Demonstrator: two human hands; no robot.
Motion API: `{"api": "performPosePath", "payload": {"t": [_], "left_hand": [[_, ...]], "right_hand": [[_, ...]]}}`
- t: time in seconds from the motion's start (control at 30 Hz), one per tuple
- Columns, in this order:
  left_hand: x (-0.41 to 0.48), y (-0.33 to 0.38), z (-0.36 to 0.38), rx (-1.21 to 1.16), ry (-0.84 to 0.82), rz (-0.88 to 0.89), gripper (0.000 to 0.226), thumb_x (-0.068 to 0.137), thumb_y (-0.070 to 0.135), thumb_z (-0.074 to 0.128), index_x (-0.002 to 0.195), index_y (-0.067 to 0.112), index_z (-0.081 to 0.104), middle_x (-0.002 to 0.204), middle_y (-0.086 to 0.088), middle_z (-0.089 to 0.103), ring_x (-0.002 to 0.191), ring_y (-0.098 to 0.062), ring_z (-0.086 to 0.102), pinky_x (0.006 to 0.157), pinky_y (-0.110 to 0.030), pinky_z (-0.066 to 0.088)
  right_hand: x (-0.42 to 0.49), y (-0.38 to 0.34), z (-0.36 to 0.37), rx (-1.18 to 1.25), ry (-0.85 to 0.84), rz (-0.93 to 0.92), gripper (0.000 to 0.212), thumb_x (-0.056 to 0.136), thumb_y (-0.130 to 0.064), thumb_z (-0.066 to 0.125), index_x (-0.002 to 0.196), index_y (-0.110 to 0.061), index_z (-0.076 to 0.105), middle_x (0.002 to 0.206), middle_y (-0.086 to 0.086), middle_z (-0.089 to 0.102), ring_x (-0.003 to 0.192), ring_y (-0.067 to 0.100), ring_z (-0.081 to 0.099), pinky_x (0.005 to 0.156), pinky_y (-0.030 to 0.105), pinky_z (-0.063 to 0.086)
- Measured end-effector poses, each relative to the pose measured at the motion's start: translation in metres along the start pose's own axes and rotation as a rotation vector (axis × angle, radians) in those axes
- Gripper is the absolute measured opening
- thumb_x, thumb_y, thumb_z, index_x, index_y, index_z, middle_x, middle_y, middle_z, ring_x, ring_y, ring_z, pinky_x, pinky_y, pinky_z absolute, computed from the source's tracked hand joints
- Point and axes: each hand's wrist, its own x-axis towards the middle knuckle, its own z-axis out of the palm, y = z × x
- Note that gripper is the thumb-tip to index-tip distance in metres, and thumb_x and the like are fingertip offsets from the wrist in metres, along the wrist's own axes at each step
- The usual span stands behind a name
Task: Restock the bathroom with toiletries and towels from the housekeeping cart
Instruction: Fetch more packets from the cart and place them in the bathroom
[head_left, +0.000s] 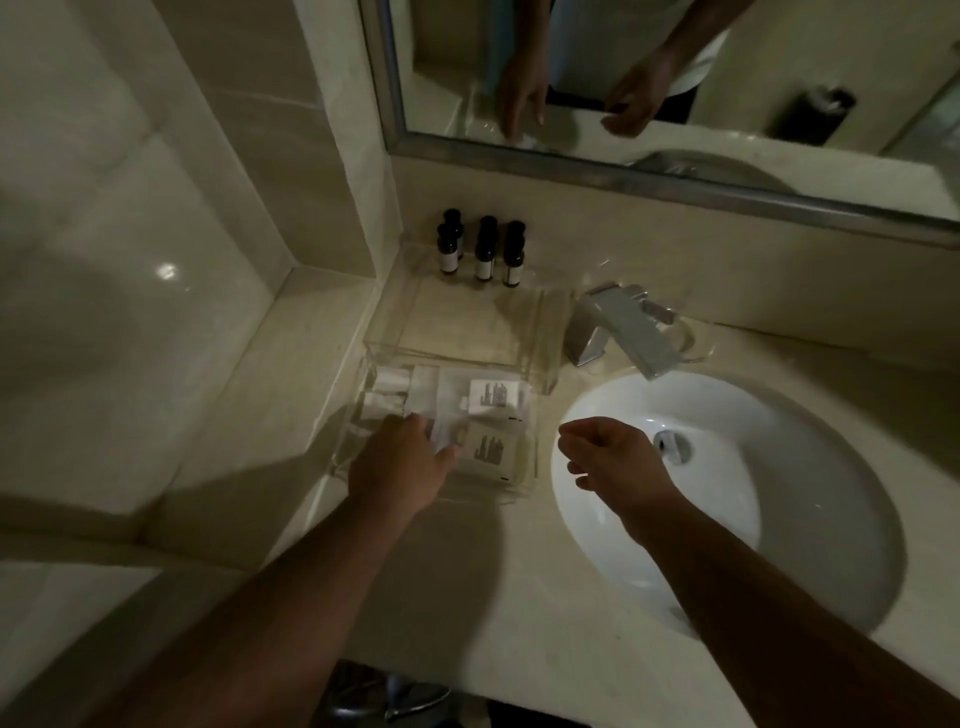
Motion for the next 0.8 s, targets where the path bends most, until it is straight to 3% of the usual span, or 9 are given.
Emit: {"api": "performPosePath", "payload": {"t": [0.1, 0.27, 0.37, 0.43, 0.6, 0.8], "left_hand": [[-0.011, 0.005, -0.014, 0.09, -0.04, 0.071, 0.047, 0.091, 0.059, 0.052, 0.118, 0.021, 0.059, 0.107, -0.004, 0.062, 0.092, -0.023, 0.062, 0.076, -0.039, 0.056], [-0.032, 0.037, -0.053, 0.154, -0.012, 0.219, 0.056, 0.097, 0.055, 0.044, 0.144, 0.024, 0.047, 0.14, -0.006, 0.051, 0.126, -0.028, 0.048, 0.101, -0.043, 0.042], [-0.041, 0.071, -0.077, 0.188, -0.024, 0.332, 0.057, 0.097, 0.057, 0.041, 0.143, 0.024, 0.046, 0.144, -0.005, 0.048, 0.131, -0.028, 0.042, 0.104, -0.044, 0.036], [-0.045, 0.1, -0.094, 0.214, -0.046, 0.406, 0.058, 0.096, 0.056, 0.043, 0.144, 0.023, 0.045, 0.148, -0.005, 0.045, 0.135, -0.029, 0.038, 0.107, -0.046, 0.035], [-0.07, 0.18, -0.136, 0.261, 0.018, 0.62, 0.053, 0.095, 0.053, 0.043, 0.137, 0.021, 0.05, 0.138, -0.009, 0.051, 0.125, -0.03, 0.044, 0.097, -0.042, 0.038], [-0.132, 0.269, -0.166, 0.3, 0.103, 0.81, 0.063, 0.094, 0.059, 0.045, 0.146, 0.024, 0.043, 0.147, -0.009, 0.046, 0.132, -0.033, 0.041, 0.106, -0.045, 0.037]], "right_hand": [[-0.019, -0.001, -0.007, -0.067, 0.079, -0.011, 0.011, 0.089, -0.018, 0.069, 0.099, -0.017, 0.073, 0.087, 0.0, 0.072, 0.076, 0.015, 0.064, 0.079, 0.038, 0.057], [-0.054, -0.021, -0.031, -0.337, 0.193, -0.132, 0.02, 0.092, -0.027, 0.065, 0.11, -0.022, 0.07, 0.099, -0.006, 0.07, 0.084, 0.01, 0.064, 0.078, 0.029, 0.055], [-0.081, -0.033, -0.053, -0.663, 0.204, -0.164, 0.026, 0.094, -0.035, 0.06, 0.117, -0.027, 0.066, 0.108, -0.006, 0.067, 0.096, 0.011, 0.063, 0.084, 0.027, 0.053], [-0.102, -0.044, -0.074, -0.831, 0.261, -0.175, 0.03, 0.094, -0.04, 0.059, 0.122, -0.029, 0.063, 0.121, -0.002, 0.065, 0.109, 0.016, 0.06, 0.094, 0.034, 0.052], [-0.166, -0.077, -0.146, -0.953, 0.453, -0.139, 0.039, 0.096, -0.042, 0.054, 0.132, -0.027, 0.056, 0.133, 0.006, 0.059, 0.117, 0.027, 0.058, 0.094, 0.035, 0.048], [-0.264, -0.096, -0.236, -0.977, 0.761, -0.138, 0.048, 0.091, -0.045, 0.057, 0.137, -0.032, 0.051, 0.133, 0.012, 0.058, 0.119, 0.034, 0.057, 0.095, 0.039, 0.049]]}}
